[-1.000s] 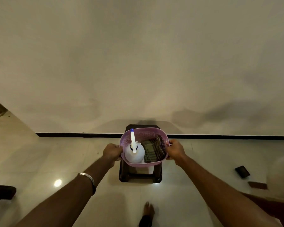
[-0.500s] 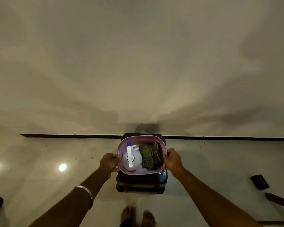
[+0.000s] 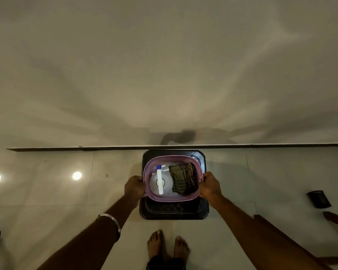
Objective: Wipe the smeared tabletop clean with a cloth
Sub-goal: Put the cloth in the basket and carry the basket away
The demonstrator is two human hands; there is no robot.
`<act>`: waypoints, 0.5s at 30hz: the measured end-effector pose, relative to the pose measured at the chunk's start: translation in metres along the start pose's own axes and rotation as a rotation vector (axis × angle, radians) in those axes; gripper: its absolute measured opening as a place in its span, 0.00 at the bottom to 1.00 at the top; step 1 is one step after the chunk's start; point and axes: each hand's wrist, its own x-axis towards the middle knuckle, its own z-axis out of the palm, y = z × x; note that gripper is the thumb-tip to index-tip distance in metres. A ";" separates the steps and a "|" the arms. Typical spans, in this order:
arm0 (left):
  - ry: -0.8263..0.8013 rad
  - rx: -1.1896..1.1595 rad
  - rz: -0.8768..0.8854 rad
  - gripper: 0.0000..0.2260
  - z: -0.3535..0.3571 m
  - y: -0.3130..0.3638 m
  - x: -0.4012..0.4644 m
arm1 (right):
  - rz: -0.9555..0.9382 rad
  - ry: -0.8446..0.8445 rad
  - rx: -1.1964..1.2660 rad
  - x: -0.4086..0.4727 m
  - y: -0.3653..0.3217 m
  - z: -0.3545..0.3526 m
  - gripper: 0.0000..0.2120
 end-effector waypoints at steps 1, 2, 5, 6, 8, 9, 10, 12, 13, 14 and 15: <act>0.001 0.012 0.000 0.02 0.000 0.000 0.002 | -0.002 0.005 -0.007 0.002 -0.001 0.001 0.05; 0.002 0.019 0.000 0.03 0.001 -0.001 0.004 | -0.004 0.008 -0.015 0.002 0.000 0.001 0.04; 0.007 0.021 -0.002 0.04 0.003 -0.004 0.007 | -0.010 0.010 -0.026 0.001 0.000 0.001 0.04; 0.007 0.013 0.000 0.04 0.003 -0.005 0.008 | -0.015 0.012 -0.021 0.001 0.001 0.001 0.04; 0.014 0.007 0.008 0.04 0.003 -0.007 0.009 | -0.031 0.020 -0.028 -0.001 0.001 0.000 0.04; 0.020 0.008 0.012 0.04 0.003 -0.009 0.008 | -0.038 0.022 -0.037 -0.001 0.001 0.000 0.05; 0.028 0.014 0.022 0.05 0.004 -0.010 0.009 | -0.050 0.020 -0.043 -0.001 0.001 0.001 0.05; 0.042 0.062 0.045 0.06 0.005 -0.012 0.008 | -0.073 0.008 -0.057 -0.003 0.000 0.000 0.07; 0.047 0.084 0.055 0.06 0.005 -0.011 0.008 | -0.079 0.002 -0.059 -0.004 -0.001 -0.001 0.08; 0.049 0.100 0.069 0.07 0.006 -0.011 0.008 | -0.084 -0.003 -0.067 -0.004 -0.001 -0.001 0.09; 0.056 0.119 0.082 0.08 0.006 -0.012 0.006 | -0.089 -0.011 -0.074 -0.007 -0.002 -0.003 0.10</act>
